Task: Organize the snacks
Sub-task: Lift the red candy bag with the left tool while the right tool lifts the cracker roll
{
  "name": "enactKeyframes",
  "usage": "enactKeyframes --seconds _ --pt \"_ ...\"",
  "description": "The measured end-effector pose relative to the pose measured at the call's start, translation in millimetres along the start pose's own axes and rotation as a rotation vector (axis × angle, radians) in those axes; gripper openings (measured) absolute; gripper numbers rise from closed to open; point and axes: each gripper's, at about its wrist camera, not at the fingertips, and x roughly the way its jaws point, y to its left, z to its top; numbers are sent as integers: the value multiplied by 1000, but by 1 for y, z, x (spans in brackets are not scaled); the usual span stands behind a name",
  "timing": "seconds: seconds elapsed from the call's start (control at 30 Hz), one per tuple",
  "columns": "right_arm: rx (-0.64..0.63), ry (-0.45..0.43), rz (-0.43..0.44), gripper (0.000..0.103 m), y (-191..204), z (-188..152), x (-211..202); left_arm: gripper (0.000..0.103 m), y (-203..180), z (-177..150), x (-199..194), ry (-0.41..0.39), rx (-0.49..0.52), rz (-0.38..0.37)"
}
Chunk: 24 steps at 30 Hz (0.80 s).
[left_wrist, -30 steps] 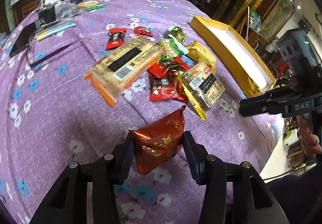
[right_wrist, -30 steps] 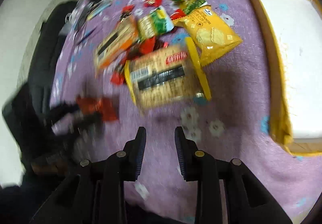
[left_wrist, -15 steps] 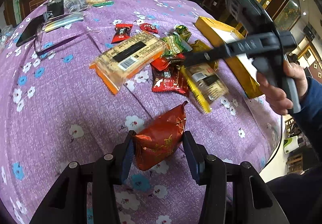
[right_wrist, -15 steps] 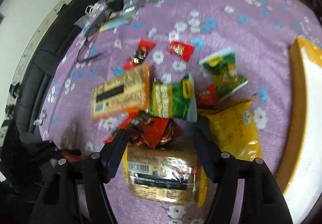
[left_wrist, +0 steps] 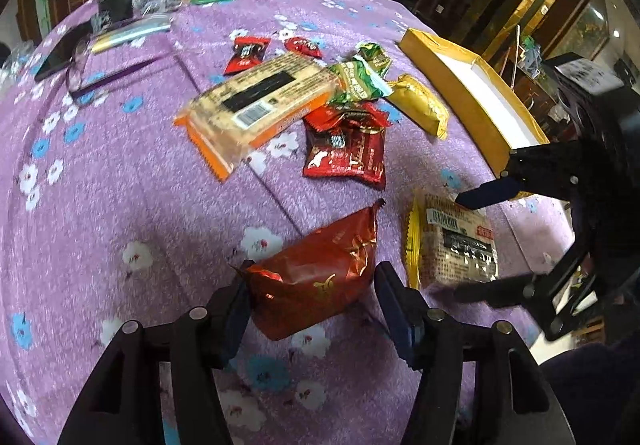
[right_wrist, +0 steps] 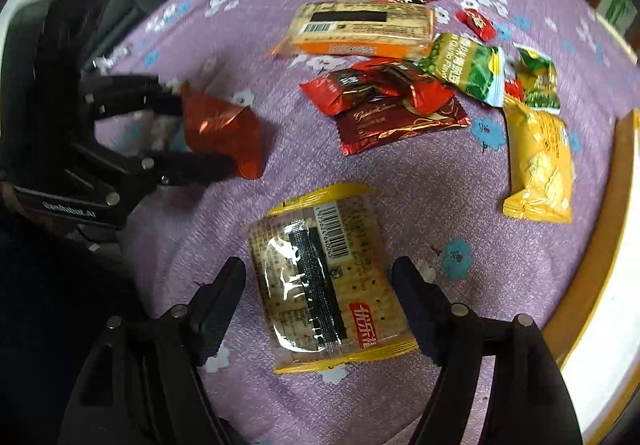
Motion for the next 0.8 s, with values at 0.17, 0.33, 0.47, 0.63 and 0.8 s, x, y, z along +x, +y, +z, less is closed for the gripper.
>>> enactKeyframes --seconds 0.17,0.33,0.47,0.63,0.8 --pt "4 0 -84 74 4 -3 11 48 -6 3 2 -21 28 28" --pt "133 -66 -16 72 -6 -16 -1 38 -2 7 -4 -56 -21 -2" --pt "232 -135 29 72 -22 -30 -22 34 -4 11 -7 -68 -49 -34" --pt "329 -207 73 72 -42 -49 -47 30 -20 17 1 -29 -14 -60" --pt "372 -239 81 72 -48 -44 -47 24 -35 19 23 27 7 -39"
